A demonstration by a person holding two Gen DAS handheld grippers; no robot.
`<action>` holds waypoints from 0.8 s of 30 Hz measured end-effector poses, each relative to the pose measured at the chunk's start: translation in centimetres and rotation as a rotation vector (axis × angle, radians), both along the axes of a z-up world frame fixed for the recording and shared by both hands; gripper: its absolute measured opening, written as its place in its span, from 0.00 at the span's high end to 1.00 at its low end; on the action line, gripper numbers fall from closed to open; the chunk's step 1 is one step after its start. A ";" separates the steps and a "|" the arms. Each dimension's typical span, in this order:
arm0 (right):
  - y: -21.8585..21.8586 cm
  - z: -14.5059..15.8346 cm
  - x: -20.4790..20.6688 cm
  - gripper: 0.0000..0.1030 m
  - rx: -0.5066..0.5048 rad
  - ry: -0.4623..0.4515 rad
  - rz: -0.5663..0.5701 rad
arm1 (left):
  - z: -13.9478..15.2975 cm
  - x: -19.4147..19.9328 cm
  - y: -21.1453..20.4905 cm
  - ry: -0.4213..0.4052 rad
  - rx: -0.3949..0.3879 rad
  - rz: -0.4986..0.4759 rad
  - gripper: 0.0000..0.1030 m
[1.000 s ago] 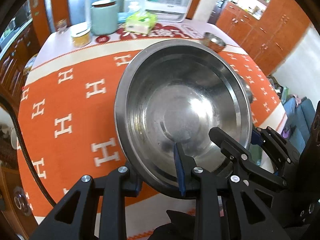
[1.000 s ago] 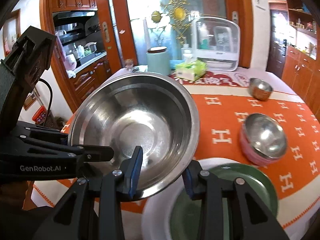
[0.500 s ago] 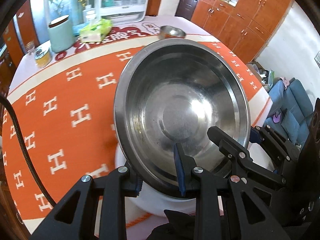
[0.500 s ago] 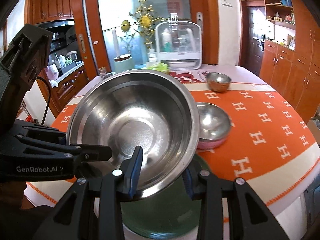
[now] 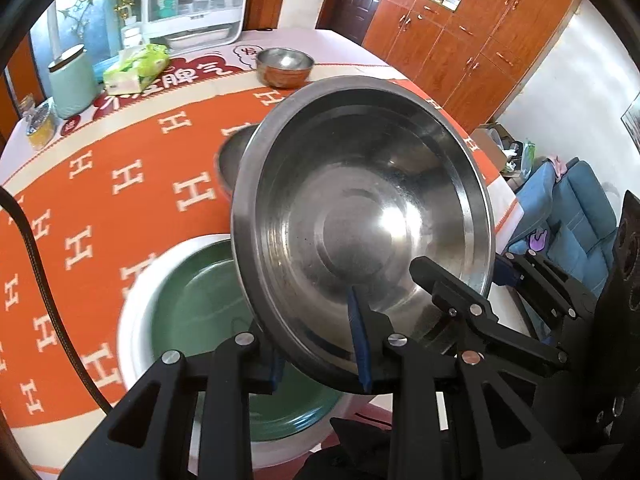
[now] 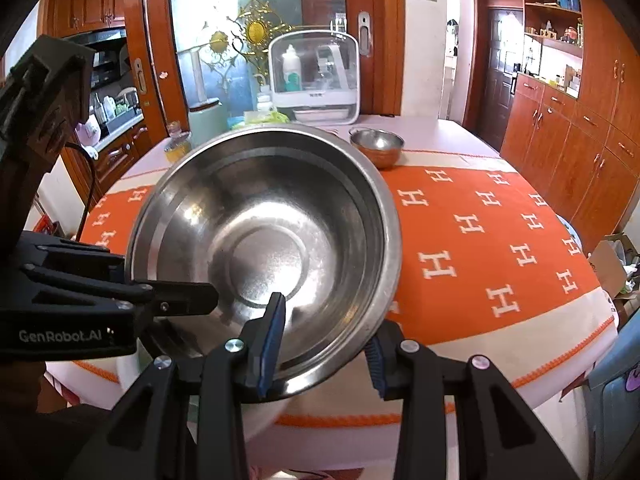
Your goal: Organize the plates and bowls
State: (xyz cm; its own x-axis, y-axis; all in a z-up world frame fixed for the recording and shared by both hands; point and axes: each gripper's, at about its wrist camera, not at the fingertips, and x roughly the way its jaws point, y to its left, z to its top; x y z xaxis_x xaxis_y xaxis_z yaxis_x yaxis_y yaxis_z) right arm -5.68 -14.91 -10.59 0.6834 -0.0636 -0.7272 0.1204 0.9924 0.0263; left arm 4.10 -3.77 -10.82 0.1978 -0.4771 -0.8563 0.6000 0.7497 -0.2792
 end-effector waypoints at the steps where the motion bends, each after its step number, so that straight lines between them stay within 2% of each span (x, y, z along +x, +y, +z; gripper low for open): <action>1: -0.5 -0.1 0.0 0.64 -0.002 0.005 0.004 | -0.1 -0.1 -0.6 0.004 -0.002 0.003 0.75; 10: -5.9 -1.5 0.4 0.64 -0.017 0.070 0.067 | -1.9 -0.5 -5.9 0.038 0.013 0.045 0.75; 17: -8.8 -3.9 1.0 0.64 -0.025 0.175 0.107 | -5.0 -1.0 -9.4 0.142 0.053 0.061 0.73; 24: -10.3 -6.5 1.4 0.63 -0.001 0.278 0.144 | -7.7 -1.0 -10.9 0.229 0.103 0.079 0.73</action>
State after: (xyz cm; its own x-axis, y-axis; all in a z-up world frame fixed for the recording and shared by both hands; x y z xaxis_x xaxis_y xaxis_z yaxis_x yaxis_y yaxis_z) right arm -4.25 -25.25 -17.06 0.4607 0.0188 -0.8874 -0.0188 0.9998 0.0115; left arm 3.14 -14.70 -18.50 0.0261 -0.3756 -0.9264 0.4686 0.8232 -0.3205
